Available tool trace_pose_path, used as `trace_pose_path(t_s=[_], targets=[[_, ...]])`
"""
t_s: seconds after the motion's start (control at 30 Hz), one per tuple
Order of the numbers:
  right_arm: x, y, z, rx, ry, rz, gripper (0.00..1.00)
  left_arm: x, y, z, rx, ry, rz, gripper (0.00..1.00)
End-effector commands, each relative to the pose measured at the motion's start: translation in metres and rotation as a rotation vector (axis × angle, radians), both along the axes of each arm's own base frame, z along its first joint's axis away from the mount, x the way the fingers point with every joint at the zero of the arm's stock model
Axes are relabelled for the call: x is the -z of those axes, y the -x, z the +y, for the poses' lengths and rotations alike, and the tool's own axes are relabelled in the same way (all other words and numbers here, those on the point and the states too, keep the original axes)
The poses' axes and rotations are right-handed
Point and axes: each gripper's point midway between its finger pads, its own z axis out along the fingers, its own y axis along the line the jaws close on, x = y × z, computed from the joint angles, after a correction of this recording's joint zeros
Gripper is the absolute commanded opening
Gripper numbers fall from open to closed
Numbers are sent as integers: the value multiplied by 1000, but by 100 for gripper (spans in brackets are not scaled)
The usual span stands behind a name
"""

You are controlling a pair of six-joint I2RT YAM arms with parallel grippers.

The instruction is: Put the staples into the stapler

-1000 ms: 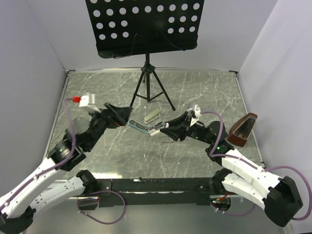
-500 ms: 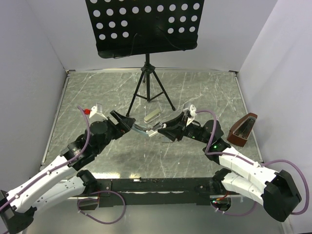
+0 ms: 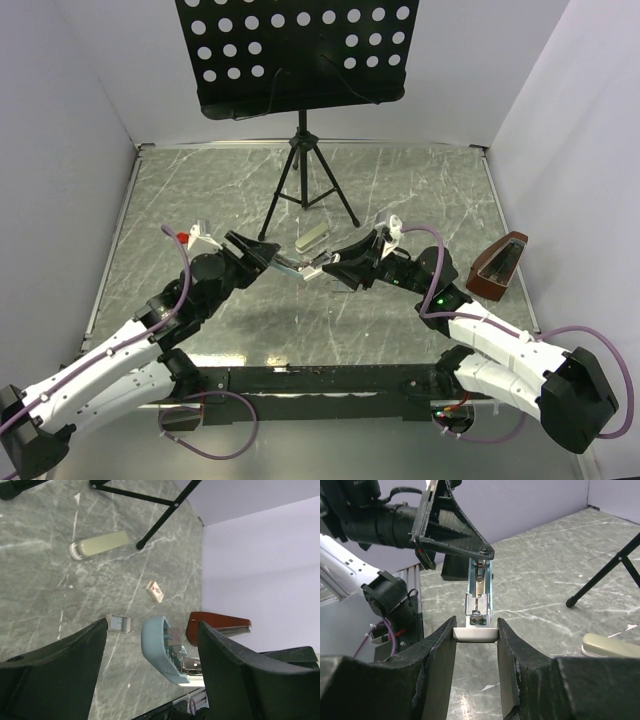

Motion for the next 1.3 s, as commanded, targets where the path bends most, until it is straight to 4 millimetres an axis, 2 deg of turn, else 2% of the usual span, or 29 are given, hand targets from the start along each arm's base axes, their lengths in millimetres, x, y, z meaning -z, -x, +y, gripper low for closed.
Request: trace_pose_path(t_s=[0.0,0.03,0.07,0.13,0.17,0.2,0.33,0.43,0.53,0.67,0.97,1.07,1.17,1.23,1.27], targets=[[-38,3,1,-10,-90,-100,0,-42,1,0,12,140,-161,78],[-38,5,2,-20,-94,-99,0,-48,2,0,30,124,-219,80],[-40,6,1,-22,-102,-101,0,-43,3,2,34,106,-242,81],[-43,7,0,-26,-108,-105,0,-63,9,9,46,105,-373,84],[-44,9,0,-30,-109,-108,0,-57,11,11,51,86,-395,84],[-48,11,-1,-34,-115,-117,0,-67,17,16,54,98,-453,85],[-55,18,-4,-44,-131,-132,0,-80,33,23,107,0,-664,94],[-63,23,-7,-52,-143,-150,0,-86,44,18,175,-57,-756,99],[-71,30,-8,-75,-161,-167,0,-82,51,9,249,-94,-790,99],[-81,39,-11,-98,-177,-187,0,-91,68,-5,359,-75,-892,99],[-95,55,-17,-137,-210,-224,0,-103,92,-23,526,-45,-1022,100],[-97,58,-19,-141,-217,-234,0,-110,101,-26,569,-20,-1068,95],[-98,60,-20,-145,-224,-233,0,-114,108,-25,585,9,-1109,86],[-99,62,-21,-148,-224,-236,0,-120,113,-23,592,29,-1140,77],[-100,62,-21,-152,-226,-240,0,-120,115,-24,602,39,-1143,70]])
